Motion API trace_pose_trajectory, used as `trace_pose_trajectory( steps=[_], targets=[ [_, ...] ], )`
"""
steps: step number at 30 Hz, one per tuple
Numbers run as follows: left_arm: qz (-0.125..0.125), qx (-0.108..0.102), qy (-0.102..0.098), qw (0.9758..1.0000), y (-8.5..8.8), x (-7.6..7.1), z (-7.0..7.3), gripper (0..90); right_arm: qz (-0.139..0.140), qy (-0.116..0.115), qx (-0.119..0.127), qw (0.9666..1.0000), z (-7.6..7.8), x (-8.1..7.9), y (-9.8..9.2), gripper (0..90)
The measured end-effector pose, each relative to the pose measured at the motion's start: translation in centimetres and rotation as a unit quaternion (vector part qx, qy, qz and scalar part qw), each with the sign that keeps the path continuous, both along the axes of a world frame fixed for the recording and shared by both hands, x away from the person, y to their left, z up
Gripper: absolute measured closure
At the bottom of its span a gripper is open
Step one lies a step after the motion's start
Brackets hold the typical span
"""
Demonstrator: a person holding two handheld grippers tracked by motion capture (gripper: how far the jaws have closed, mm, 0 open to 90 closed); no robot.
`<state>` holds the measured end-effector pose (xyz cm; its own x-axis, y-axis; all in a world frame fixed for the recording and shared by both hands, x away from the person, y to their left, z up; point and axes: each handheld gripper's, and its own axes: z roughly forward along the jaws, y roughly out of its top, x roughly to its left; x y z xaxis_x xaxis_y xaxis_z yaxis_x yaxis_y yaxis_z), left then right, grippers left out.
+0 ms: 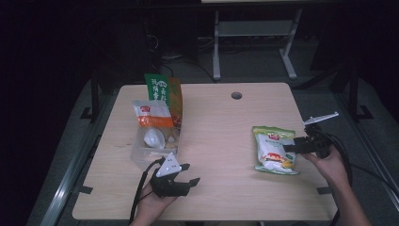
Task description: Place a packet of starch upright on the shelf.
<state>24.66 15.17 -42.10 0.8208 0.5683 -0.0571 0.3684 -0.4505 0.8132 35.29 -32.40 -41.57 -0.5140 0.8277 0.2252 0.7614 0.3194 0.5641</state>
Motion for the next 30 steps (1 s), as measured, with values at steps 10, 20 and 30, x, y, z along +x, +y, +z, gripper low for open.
trace_pose_trajectory(
  steps=[10, 20, 30],
  targets=[
    [-0.004, -0.011, 0.003, 0.9999, -0.7, 0.1, 0.2, 38.2, -0.020, 0.019, 0.004, 0.9996, -1.9, 0.0, -1.8, 34.2],
    [-0.015, -0.005, 0.006, 0.9999, -2.1, 0.6, 0.2, 38.0, -0.026, 0.050, 0.066, 0.9962, -3.9, 0.5, -3.2, 44.3],
    [-0.026, -0.008, 0.009, 0.9996, -3.5, 1.1, 0.4, 37.5, -0.013, 0.076, 0.123, 0.9893, -4.6, 0.4, -3.1, 80.8]
  ],
)
